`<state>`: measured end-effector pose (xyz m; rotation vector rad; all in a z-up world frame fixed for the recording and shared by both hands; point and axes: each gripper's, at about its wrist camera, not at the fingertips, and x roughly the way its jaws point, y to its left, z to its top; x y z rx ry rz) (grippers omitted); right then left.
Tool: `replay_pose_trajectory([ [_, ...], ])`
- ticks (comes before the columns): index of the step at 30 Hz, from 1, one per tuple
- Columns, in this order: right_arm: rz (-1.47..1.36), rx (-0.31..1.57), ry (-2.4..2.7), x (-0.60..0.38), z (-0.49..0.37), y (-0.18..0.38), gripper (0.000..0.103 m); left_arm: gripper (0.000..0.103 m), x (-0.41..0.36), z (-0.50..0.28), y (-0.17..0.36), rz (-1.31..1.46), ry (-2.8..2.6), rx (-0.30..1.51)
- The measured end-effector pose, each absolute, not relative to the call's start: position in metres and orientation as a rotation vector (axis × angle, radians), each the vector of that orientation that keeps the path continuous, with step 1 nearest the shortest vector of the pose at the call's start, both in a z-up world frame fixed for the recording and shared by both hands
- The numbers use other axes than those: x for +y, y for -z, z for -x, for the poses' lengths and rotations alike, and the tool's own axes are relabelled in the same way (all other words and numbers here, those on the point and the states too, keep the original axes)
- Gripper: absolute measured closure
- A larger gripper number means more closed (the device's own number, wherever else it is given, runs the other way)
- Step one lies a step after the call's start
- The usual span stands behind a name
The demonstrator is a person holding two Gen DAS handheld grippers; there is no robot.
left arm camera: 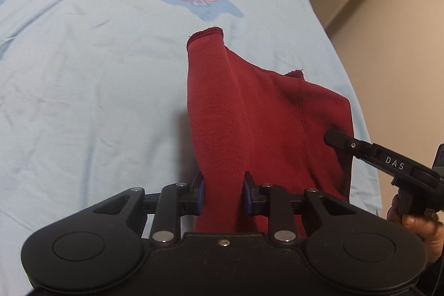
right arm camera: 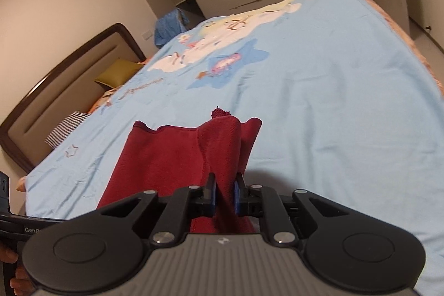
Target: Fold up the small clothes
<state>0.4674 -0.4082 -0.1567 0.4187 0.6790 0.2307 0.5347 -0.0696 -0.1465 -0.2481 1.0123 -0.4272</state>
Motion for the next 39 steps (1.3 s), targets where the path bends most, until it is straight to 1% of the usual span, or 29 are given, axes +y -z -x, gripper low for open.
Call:
replay_pose_trajectory([
  [5, -0.396, 0.71, -0.304, -0.371, -0.498, 0.16, 0.09, 0.075, -0.04, -0.535, 0.146, 0.248, 0.32, 1.018],
  [10, -0.336, 0.782, -0.302, -0.343, -0.517, 0.187, 0.089, 0.073, -0.025, -0.543, 0.177, 0.252, 0.292, 1.071],
  [14, -0.339, 0.801, -0.255, -0.342, -0.517, 0.205, 0.088, 0.069, -0.024, -0.545, 0.195, 0.228, 0.268, 1.079],
  [19, -0.305, 0.79, -0.25, -0.34, -0.511, 0.207, 0.084, 0.062, -0.027, -0.545, 0.196, 0.206, 0.254, 1.066],
  [21, -0.285, 0.788, -0.248, -0.338, -0.511, 0.206, 0.079, 0.057, -0.029, -0.544, 0.195, 0.197, 0.244, 1.063],
  [23, -0.269, 0.788, -0.245, -0.336, -0.509, 0.205, 0.076, 0.047, -0.032, -0.542, 0.194, 0.188, 0.24, 1.061],
  [24, -0.261, 0.788, -0.245, -0.336, -0.508, 0.205, 0.073, 0.044, -0.034, -0.541, 0.192, 0.183, 0.237, 1.058],
  [25, -0.254, 0.787, -0.244, -0.336, -0.507, 0.203, 0.071, 0.039, -0.035, -0.539, 0.191, 0.179, 0.235, 1.052],
  [26, -0.249, 0.785, -0.246, -0.335, -0.505, 0.201, 0.068, 0.033, -0.036, -0.537, 0.189, 0.173, 0.231, 1.043],
  [27, -0.242, 0.781, -0.248, -0.335, -0.502, 0.2, 0.065, 0.03, -0.037, -0.535, 0.188, 0.166, 0.225, 1.034],
  [28, -0.228, 0.776, -0.249, -0.334, -0.499, 0.198, 0.062, 0.024, -0.038, -0.534, 0.185, 0.159, 0.218, 1.023],
  [29, -0.213, 0.769, -0.25, -0.334, -0.496, 0.196, 0.056, 0.02, -0.038, -0.531, 0.182, 0.153, 0.21, 1.01],
  [30, -0.2, 0.76, -0.251, -0.333, -0.493, 0.194, 0.049, 0.018, -0.039, -0.529, 0.179, 0.148, 0.205, 1.001],
  [33, -0.17, 0.732, -0.244, -0.332, -0.483, 0.185, 0.041, 0.013, -0.038, -0.521, 0.172, 0.139, 0.201, 0.974],
  [38, -0.124, 0.673, -0.231, -0.33, -0.462, 0.167, 0.027, 0.002, -0.036, -0.503, 0.157, 0.119, 0.164, 0.906],
  [39, -0.117, 0.662, -0.228, -0.33, -0.457, 0.163, 0.024, 0.001, -0.035, -0.498, 0.152, 0.114, 0.155, 0.884],
])
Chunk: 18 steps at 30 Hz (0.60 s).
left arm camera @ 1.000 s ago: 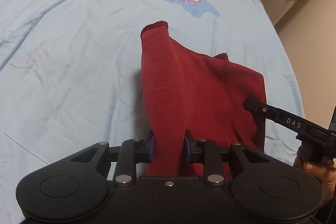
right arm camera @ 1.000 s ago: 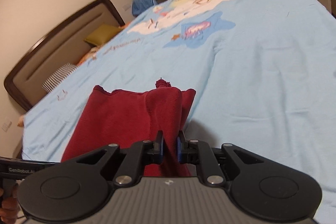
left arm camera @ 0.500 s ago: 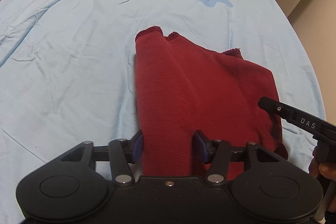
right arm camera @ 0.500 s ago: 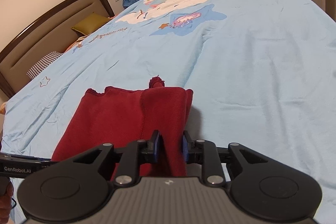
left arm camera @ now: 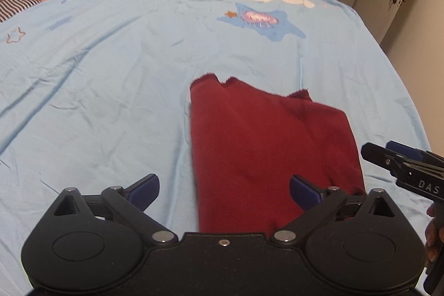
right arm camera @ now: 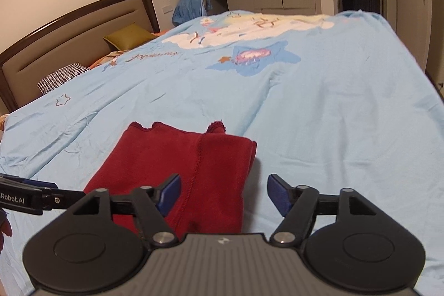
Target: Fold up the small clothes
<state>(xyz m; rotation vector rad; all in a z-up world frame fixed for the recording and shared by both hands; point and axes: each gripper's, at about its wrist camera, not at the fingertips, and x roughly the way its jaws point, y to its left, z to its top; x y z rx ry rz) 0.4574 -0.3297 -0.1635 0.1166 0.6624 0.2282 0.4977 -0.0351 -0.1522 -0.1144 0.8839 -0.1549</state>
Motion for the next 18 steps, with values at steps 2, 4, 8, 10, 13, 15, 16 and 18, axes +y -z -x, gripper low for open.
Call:
replay_pose_trajectory([
  [2, -0.102, 0.639, -0.22, -0.328, -0.447, 0.156, 0.018, 0.001, -0.033, -0.487, 0.144, 0.106, 0.14, 0.844],
  [4, -0.085, 0.614, -0.207, -0.326, -0.435, 0.147, 0.015, 0.001, -0.031, -0.474, 0.137, 0.099, 0.122, 0.803],
  [8, -0.05, 0.568, -0.184, -0.323, -0.407, 0.13, 0.009, 0.001, -0.027, -0.444, 0.12, 0.086, 0.093, 0.729],
  [10, -0.046, 0.552, -0.174, -0.322, -0.392, 0.122, 0.007, 0.001, -0.024, -0.427, 0.112, 0.081, 0.08, 0.701],
  [13, -0.052, 0.531, -0.164, -0.32, -0.367, 0.108, 0.004, 0.001, -0.021, -0.402, 0.099, 0.065, 0.074, 0.659],
  [15, -0.052, 0.516, -0.152, -0.318, -0.35, 0.098, 0.002, 0.001, -0.018, -0.384, 0.091, 0.059, 0.073, 0.635],
  [16, -0.05, 0.507, -0.147, -0.316, -0.341, 0.093, 0.001, 0.001, -0.017, -0.375, 0.087, 0.058, 0.076, 0.626],
  [18, -0.048, 0.491, -0.135, -0.314, -0.322, 0.083, 0.0, 0.001, -0.015, -0.358, 0.079, 0.05, 0.081, 0.612],
])
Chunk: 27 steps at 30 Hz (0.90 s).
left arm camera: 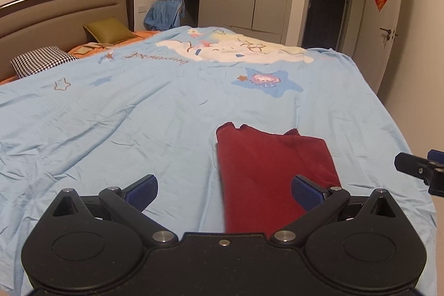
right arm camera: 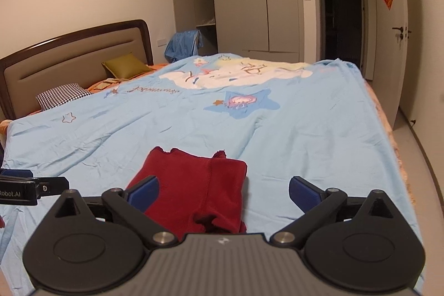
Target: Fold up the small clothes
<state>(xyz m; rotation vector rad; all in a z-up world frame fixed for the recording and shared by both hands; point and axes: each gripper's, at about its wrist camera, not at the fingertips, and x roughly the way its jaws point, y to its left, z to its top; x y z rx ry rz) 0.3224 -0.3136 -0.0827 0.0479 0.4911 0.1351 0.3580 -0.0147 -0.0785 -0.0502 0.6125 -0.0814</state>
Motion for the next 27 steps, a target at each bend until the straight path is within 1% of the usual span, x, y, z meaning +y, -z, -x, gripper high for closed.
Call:
replay_pose_trajectory([
  [6, -0.073, 0.459, -0.105, -0.31, -0.273, 0.055, 0.0, 0.001, -0.004, -0.311, 0.057, 0.051, 0.087, 0.58],
  [12, -0.07, 0.431, -0.087, -0.302, -0.227, 0.04, 0.0, 0.001, 0.007, -0.269, 0.048, 0.039, 0.094, 0.565],
  [18, -0.072, 0.426, -0.07, -0.297, -0.189, 0.042, 0.0, 0.001, 0.016, -0.234, 0.055, 0.027, 0.089, 0.583],
  [27, -0.072, 0.468, -0.035, -0.296, -0.143, 0.062, 0.0, 0.001, 0.03, -0.201, 0.071, 0.02, 0.085, 0.599],
])
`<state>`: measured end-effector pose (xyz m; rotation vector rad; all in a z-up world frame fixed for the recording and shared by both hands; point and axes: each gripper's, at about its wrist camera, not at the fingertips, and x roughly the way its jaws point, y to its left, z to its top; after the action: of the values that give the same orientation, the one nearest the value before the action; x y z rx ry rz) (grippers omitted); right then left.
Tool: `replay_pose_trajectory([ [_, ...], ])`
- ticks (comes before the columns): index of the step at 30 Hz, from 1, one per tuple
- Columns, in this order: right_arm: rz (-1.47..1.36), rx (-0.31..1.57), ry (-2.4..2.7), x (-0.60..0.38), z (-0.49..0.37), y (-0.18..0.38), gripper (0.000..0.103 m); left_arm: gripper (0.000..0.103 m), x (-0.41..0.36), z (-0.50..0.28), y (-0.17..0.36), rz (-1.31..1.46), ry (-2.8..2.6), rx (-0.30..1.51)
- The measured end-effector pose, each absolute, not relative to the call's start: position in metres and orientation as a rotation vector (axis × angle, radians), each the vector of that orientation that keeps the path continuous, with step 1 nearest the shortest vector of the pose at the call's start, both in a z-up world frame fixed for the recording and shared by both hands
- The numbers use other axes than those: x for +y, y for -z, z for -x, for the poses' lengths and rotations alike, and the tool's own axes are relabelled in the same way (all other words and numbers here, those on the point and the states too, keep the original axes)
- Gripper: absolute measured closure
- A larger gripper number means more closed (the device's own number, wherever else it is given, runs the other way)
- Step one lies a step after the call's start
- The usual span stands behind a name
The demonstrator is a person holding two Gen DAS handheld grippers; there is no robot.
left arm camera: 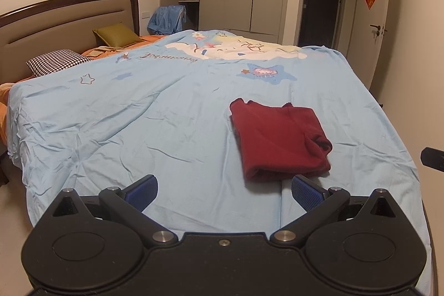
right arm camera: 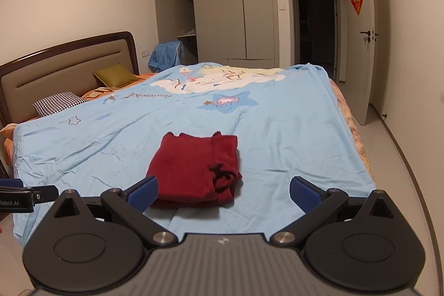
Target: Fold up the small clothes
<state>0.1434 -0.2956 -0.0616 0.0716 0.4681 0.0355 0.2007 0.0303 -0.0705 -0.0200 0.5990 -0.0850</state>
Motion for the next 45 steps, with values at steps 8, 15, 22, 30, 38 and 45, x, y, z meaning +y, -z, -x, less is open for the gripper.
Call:
replay_pose_trajectory([
  [8, -0.107, 0.514, -0.001, -0.293, -0.12, 0.075, 0.0, 0.001, 0.037, -0.184, 0.08, 0.014, 0.093, 0.601],
  [15, -0.107, 0.546, -0.001, -0.287, -0.107, 0.084, 0.0, 0.001, 0.037, -0.17, 0.091, -0.006, 0.102, 0.624],
  [22, -0.116, 0.563, -0.01, -0.289, -0.098, 0.09, 0.0, 0.001, 0.036, -0.159, 0.097, -0.011, 0.097, 0.641],
  [30, -0.129, 0.569, -0.012, -0.293, -0.094, 0.093, 0.0, 0.001, 0.031, -0.153, 0.099, -0.012, 0.093, 0.648],
  [38, -0.139, 0.571, -0.01, -0.3, -0.091, 0.096, 0.0, 0.001, 0.028, -0.151, 0.098, -0.016, 0.091, 0.646],
  [45, -0.149, 0.573, -0.003, -0.304, -0.088, 0.096, 0.0, 0.001, 0.025, -0.151, 0.097, -0.026, 0.101, 0.652],
])
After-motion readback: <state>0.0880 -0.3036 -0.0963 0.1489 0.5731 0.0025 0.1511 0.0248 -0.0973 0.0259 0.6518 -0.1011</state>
